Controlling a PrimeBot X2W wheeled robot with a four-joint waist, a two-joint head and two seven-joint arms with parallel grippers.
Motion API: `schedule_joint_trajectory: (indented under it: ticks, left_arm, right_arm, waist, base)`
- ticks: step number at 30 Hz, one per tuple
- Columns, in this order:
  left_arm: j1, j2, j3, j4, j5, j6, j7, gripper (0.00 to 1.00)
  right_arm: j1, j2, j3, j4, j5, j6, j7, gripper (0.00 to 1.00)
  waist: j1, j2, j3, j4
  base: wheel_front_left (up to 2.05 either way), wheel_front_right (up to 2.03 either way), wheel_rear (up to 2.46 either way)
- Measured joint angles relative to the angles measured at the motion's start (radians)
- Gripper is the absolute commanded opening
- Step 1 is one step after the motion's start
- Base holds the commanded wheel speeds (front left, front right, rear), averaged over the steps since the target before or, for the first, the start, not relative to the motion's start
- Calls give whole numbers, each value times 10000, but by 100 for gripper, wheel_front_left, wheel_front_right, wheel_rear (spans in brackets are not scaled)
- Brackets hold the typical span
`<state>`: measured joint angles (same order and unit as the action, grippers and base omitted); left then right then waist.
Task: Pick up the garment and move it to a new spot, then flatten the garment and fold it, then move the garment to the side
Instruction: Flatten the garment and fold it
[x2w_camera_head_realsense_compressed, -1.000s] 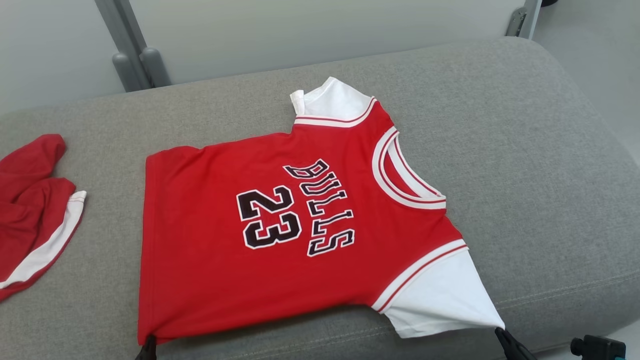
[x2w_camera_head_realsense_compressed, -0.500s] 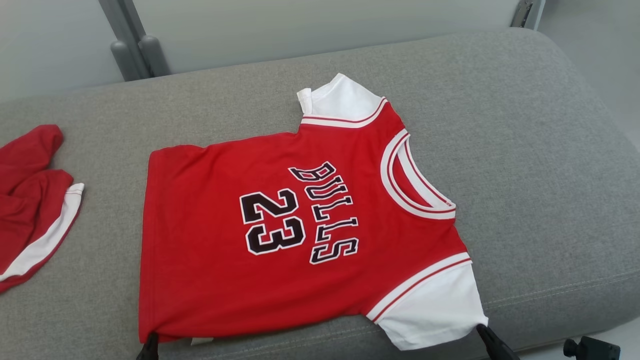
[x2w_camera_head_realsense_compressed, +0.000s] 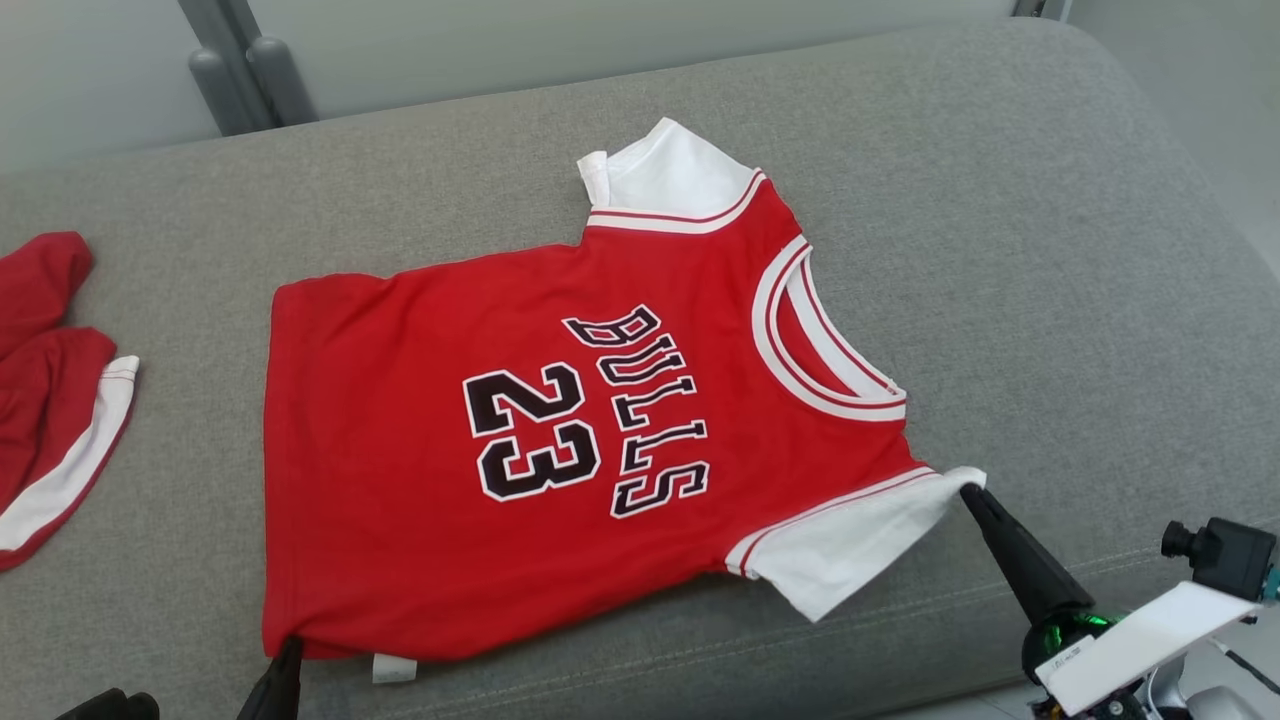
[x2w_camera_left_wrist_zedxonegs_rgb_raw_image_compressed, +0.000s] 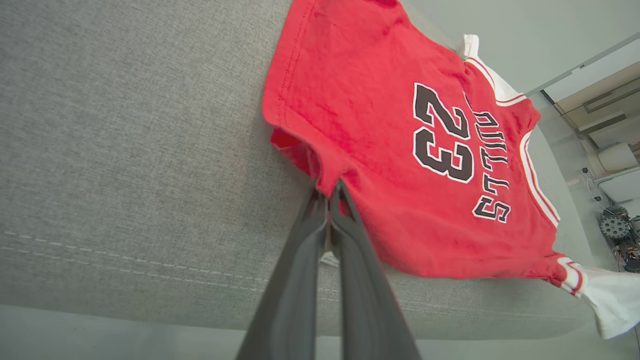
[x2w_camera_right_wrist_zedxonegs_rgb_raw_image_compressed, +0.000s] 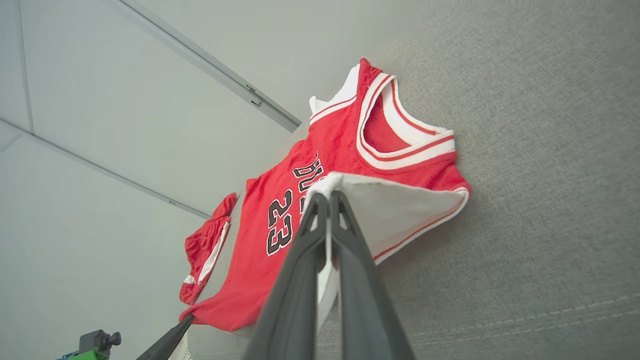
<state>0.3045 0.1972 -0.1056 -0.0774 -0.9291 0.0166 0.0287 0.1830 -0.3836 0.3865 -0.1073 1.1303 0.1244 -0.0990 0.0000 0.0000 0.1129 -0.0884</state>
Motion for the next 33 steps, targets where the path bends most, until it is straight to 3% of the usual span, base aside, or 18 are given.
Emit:
schedule_joint_trajectory:
  ticks: [9, 23, 33]
  left_arm:
    - [-341, 184, -96, -25, 8, 209, 514, 0]
    - [-533, 761, 8, -224, 21, 412, 1229, 0]
    - [-1310, 1329, -276, -290, 201, 474, 2146, 0]
  right_arm:
    - [-320, -330, -506, 167, 435, -13, 410, 0]
    - [-704, -320, -476, 263, 713, -46, 840, 0]
    - [-1310, -282, -454, 543, 756, -299, 1055, 0]
  waist:
    - [0, 0, 42, 172]
    - [0, 0, 210, 295]
    - [0, 0, 658, 239]
  base:
    - [0, 0, 0]
    - [0, 0, 0]
    - [0, 0, 0]
